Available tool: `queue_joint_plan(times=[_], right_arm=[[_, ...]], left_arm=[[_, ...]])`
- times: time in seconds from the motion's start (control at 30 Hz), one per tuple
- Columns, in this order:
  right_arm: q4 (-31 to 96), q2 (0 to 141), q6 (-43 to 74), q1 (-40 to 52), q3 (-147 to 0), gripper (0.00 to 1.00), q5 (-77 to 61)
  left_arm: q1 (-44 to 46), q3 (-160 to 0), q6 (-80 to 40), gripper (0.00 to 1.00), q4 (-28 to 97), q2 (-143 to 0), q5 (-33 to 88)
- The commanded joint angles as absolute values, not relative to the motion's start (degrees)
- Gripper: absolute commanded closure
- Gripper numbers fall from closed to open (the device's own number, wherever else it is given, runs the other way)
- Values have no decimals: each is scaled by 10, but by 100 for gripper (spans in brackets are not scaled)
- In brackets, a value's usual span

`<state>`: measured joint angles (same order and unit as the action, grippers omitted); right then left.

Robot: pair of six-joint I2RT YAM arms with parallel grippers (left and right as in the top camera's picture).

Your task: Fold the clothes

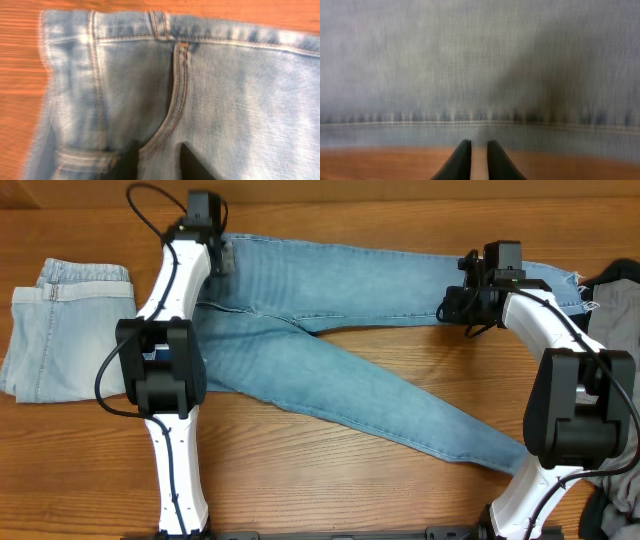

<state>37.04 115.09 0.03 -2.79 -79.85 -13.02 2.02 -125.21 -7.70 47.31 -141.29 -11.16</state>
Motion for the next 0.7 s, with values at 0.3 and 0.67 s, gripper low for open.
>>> queue_joint_plan(times=[0.3, 0.67], right_arm=[[819, 994, 184, -87, -977, 35, -56], [971, 828, 345, -209, -826, 28, -51]], left_arm=[[-4, -1513, -193, 6, 922, -1263, -104], [10, -1508, -152, 0, 968, -1231, 20]])
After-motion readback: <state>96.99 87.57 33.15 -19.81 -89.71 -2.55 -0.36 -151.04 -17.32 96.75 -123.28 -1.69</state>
